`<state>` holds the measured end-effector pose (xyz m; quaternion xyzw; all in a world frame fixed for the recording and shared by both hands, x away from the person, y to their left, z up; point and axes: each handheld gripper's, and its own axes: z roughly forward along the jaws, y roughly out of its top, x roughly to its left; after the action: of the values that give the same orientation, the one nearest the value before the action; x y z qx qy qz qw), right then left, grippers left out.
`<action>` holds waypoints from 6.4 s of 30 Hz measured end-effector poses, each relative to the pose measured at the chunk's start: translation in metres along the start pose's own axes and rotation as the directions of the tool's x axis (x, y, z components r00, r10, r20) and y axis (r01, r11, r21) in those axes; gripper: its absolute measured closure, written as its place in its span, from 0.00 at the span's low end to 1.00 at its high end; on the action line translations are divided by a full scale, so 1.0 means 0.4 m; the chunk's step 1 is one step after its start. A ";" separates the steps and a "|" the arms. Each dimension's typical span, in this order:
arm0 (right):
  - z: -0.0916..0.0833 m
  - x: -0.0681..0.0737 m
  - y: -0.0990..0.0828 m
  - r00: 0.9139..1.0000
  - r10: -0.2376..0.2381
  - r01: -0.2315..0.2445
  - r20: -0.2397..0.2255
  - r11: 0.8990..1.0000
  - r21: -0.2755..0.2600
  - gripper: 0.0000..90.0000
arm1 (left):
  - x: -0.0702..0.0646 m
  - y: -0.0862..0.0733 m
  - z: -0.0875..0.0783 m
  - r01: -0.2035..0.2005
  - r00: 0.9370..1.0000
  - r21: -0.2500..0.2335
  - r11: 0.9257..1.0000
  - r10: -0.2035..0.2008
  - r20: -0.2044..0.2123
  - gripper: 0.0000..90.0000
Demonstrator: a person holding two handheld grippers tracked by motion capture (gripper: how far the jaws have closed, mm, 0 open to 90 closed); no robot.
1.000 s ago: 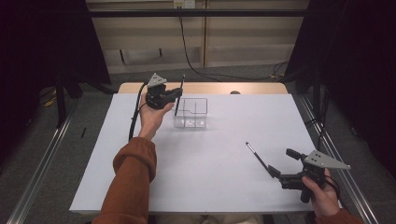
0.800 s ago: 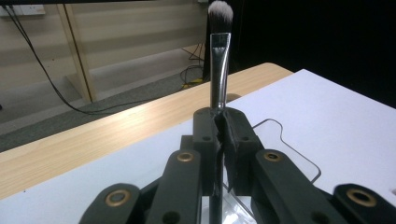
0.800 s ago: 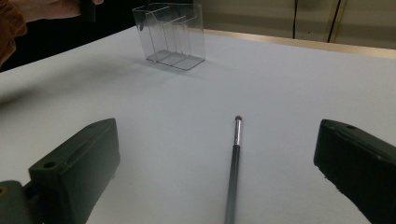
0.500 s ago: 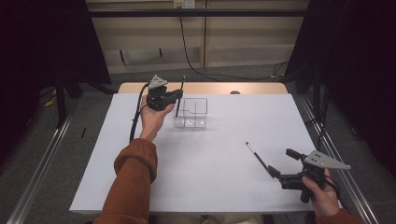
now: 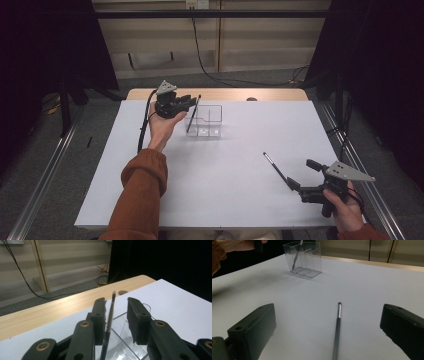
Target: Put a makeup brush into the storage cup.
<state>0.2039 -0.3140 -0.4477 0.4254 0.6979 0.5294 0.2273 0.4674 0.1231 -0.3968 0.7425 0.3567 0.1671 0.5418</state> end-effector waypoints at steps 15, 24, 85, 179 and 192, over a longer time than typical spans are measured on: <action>-0.001 0.000 0.000 1.000 -0.003 0.003 0.002 1.000 -0.002 0.00 | -0.010 0.003 -0.027 0.059 0.998 -0.016 0.998 -0.059 -0.007 0.26; 0.000 0.001 0.000 1.000 -0.003 0.003 0.003 1.000 0.000 0.00 | -0.005 0.003 -0.077 0.088 0.996 -0.014 0.996 -0.088 -0.033 0.05; 0.005 0.003 0.003 1.000 -0.006 0.006 0.012 1.000 0.005 0.00 | -0.099 -0.197 -0.363 -0.019 0.994 -0.056 0.998 0.012 -0.112 0.04; 0.170 -0.063 0.133 0.998 -0.047 0.058 -0.052 0.971 0.233 0.05 | -0.168 -0.320 -0.502 -0.038 0.997 -0.062 0.997 0.034 -0.072 0.02; 0.202 -0.076 0.138 0.997 -0.025 0.057 -0.074 0.877 0.477 0.09 | -0.164 -0.323 -0.508 -0.042 0.996 -0.056 0.998 0.037 -0.081 0.02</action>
<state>0.3017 -0.2909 -0.4275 0.4360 0.8230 0.3491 0.1033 0.2482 0.2360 -0.4345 0.7261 0.3585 0.2176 0.5449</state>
